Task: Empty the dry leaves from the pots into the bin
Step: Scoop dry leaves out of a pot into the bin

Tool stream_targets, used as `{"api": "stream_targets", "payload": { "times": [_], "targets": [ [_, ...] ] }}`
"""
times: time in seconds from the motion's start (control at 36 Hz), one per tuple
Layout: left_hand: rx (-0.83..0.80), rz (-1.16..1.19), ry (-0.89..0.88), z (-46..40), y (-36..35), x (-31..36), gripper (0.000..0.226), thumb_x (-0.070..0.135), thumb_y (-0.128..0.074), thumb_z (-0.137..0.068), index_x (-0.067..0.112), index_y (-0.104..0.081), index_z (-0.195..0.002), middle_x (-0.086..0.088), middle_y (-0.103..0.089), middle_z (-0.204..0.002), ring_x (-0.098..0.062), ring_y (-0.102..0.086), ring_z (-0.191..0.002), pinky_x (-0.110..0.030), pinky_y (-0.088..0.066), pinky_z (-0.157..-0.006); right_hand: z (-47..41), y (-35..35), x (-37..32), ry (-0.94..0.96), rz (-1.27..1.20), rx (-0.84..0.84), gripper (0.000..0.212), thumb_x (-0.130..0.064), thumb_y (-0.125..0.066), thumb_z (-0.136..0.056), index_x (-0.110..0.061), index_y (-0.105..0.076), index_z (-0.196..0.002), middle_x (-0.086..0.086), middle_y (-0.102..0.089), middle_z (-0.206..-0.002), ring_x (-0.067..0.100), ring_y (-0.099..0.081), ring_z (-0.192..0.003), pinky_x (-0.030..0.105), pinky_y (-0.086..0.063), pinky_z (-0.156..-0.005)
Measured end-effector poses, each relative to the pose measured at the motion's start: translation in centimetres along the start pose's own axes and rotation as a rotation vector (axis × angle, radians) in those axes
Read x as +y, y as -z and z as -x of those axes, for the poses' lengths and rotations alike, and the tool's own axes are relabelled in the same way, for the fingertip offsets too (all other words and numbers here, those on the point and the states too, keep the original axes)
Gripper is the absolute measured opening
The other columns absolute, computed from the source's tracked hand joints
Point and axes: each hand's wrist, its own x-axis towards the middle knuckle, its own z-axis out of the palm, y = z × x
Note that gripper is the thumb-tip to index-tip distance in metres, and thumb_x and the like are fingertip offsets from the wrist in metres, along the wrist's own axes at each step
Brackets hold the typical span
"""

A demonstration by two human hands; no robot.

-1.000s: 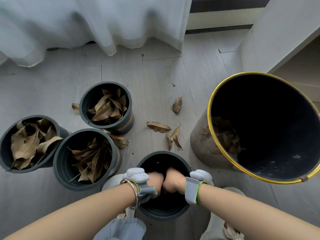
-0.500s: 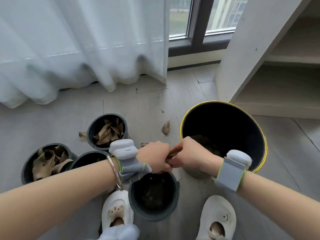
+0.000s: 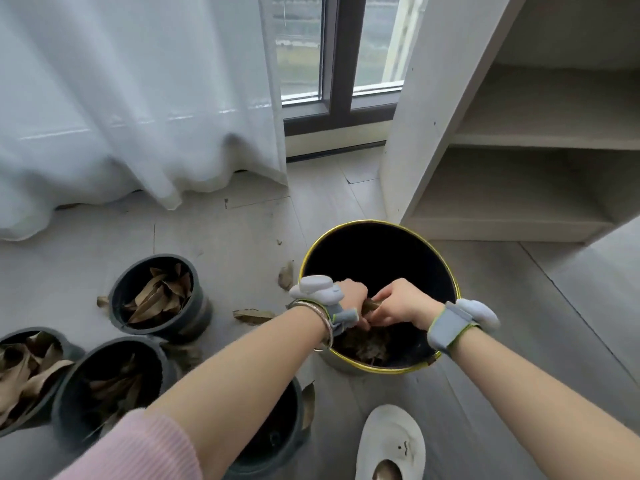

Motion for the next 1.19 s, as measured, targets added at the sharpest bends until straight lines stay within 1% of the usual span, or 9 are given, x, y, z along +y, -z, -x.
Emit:
{"api": "stream_targets", "payload": {
  "times": [0.08,0.19,0.33,0.44,0.56,0.69,0.81,0.94,1.19],
  "targets": [
    [-0.012,-0.091,-0.006,-2.0,-1.8,-0.4,0.012,0.024,-0.068,-0.079,0.014,-0.062,-0.079,-0.003,-0.065,-0.079,-0.016,-0.046,-0.054,-0.019,-0.033,-0.047,-1.6,-0.6,0.9,-0.051,0.012,0.009,0.026,0.003,-0.069,-0.075,0.000,-0.071,-0.100,0.010,-0.066,-0.074,0.020,-0.063,-0.071,0.032,-0.055,-0.081],
    [-0.084,-0.189,-0.059,-2.4,-1.9,-0.5,0.026,0.015,-0.059,-0.087,0.002,-0.065,-0.108,-0.014,-0.069,-0.105,-0.030,-0.065,-0.087,-0.029,-0.041,-0.064,-3.4,-1.1,1.7,-0.060,0.023,0.014,0.024,0.005,-0.069,-0.069,-0.004,-0.073,-0.091,0.015,-0.072,-0.085,0.027,-0.071,-0.087,0.042,-0.057,-0.085],
    [-0.092,-0.250,-0.127,-1.0,-1.3,-1.2,0.036,0.022,-0.055,-0.093,0.005,-0.056,-0.125,-0.014,-0.063,-0.120,-0.031,-0.061,-0.109,-0.034,-0.048,-0.079,-3.2,-1.2,1.6,-0.090,-0.050,-0.022,0.026,0.016,-0.064,-0.076,-0.001,-0.063,-0.095,0.015,-0.063,-0.078,0.031,-0.066,-0.078,0.039,-0.058,-0.080],
    [0.106,-0.118,-0.283,2.0,0.0,-2.2,0.037,0.022,-0.050,-0.095,0.017,-0.052,-0.131,-0.003,-0.055,-0.130,-0.021,-0.051,-0.120,-0.034,-0.043,-0.100,-3.0,-1.1,2.0,-0.074,-0.052,-0.017,0.034,0.016,-0.059,-0.079,0.003,-0.062,-0.110,0.019,-0.063,-0.089,0.028,-0.064,-0.082,0.035,-0.056,-0.080],
    [0.451,0.218,-0.393,7.1,0.2,-4.5,0.028,0.016,-0.052,-0.094,0.017,-0.056,-0.122,0.005,-0.054,-0.117,-0.008,-0.057,-0.100,-0.021,-0.046,-0.087,-1.4,-1.2,2.1,-0.032,-0.103,-0.003,0.030,0.011,-0.058,-0.083,0.003,-0.061,-0.112,0.011,-0.062,-0.076,0.027,-0.065,-0.082,0.034,-0.057,-0.079],
    [0.627,0.343,-0.080,12.7,-2.9,-10.2,0.023,0.017,-0.060,-0.090,0.014,-0.056,-0.112,0.006,-0.054,-0.100,-0.002,-0.054,-0.082,-0.019,-0.047,-0.080,1.2,-2.0,1.4,0.072,-0.189,0.022,0.024,0.003,-0.059,-0.087,0.002,-0.062,-0.111,0.014,-0.065,-0.089,0.016,-0.064,-0.070,0.022,-0.055,-0.066],
    [0.223,0.184,0.363,14.6,-7.2,-14.6,0.045,0.035,-0.054,-0.093,0.011,-0.044,-0.129,-0.005,-0.050,-0.126,-0.019,-0.054,-0.115,-0.030,-0.042,-0.098,3.6,-3.1,0.0,0.178,-0.285,0.055,0.022,-0.002,-0.061,-0.088,0.000,-0.063,-0.109,0.015,-0.068,-0.095,0.017,-0.067,-0.074,0.021,-0.056,-0.067],
    [0.003,0.176,0.538,15.6,-12.0,-16.1,0.041,0.038,-0.050,-0.095,0.009,-0.048,-0.124,-0.010,-0.056,-0.129,-0.027,-0.055,-0.118,-0.034,-0.044,-0.096,6.7,-4.7,-2.0,0.251,-0.436,0.070,0.015,-0.006,-0.058,-0.092,-0.005,-0.064,-0.106,0.010,-0.070,-0.090,0.018,-0.069,-0.077,0.018,-0.057,-0.064],
    [0.439,0.683,0.427,17.0,-12.9,-15.1,0.018,0.031,-0.060,-0.090,0.017,-0.049,-0.089,-0.001,-0.065,-0.087,-0.018,-0.060,-0.080,-0.029,-0.047,-0.076,9.5,-6.2,-2.7,0.259,-0.496,0.071,0.012,-0.003,-0.055,-0.092,-0.007,-0.066,-0.095,0.009,-0.069,-0.084,0.018,-0.067,-0.071,0.018,-0.054,-0.060]
  ]
}}
